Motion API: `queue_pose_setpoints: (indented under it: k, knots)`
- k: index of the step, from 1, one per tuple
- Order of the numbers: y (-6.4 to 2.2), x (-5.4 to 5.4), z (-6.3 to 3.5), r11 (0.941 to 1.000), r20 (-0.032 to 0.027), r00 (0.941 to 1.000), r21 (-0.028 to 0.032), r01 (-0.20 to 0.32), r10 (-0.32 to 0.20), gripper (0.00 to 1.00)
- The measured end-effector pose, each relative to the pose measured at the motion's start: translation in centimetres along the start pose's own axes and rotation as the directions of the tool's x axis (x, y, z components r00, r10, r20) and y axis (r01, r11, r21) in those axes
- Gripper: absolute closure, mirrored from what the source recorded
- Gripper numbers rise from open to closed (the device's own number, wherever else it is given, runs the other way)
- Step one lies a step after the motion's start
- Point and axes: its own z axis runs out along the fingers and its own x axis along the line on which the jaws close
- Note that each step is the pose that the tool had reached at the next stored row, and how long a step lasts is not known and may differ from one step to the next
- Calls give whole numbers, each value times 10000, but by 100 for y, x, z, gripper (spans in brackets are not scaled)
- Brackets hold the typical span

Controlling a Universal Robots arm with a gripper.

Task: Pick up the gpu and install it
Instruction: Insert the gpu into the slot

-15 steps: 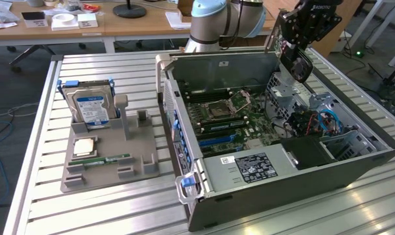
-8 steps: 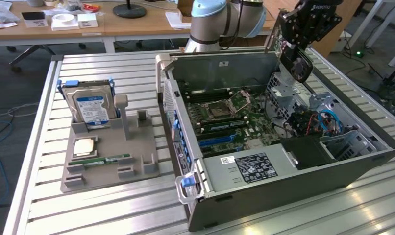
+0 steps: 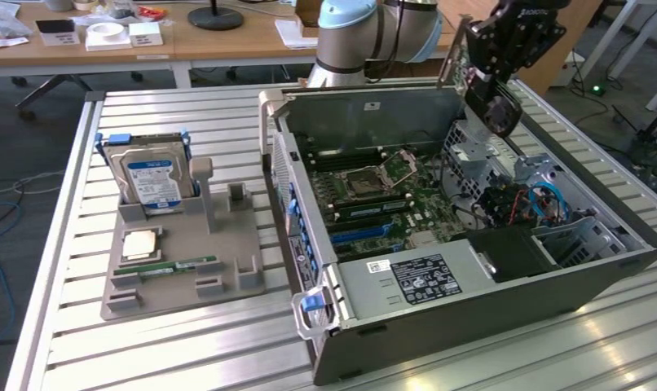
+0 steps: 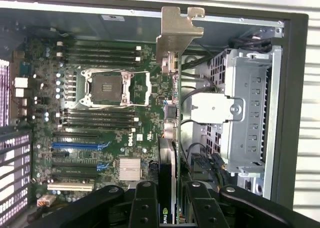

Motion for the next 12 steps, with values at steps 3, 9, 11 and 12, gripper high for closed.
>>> queue_pose_setpoints:
  k: [3, 9, 11, 12]
  knots:
    - [0, 1, 0, 9988, -19, 9988, 10, 488, -488, 74]
    - [0, 1, 2, 9884, -63, 9884, 47, 1519, -1518, 74]
    - [0, 1, 2, 9826, -79, 9826, 57, 1855, -1855, 74]
    - [0, 1, 2, 9794, -86, 9794, 61, 2018, -2017, 74]
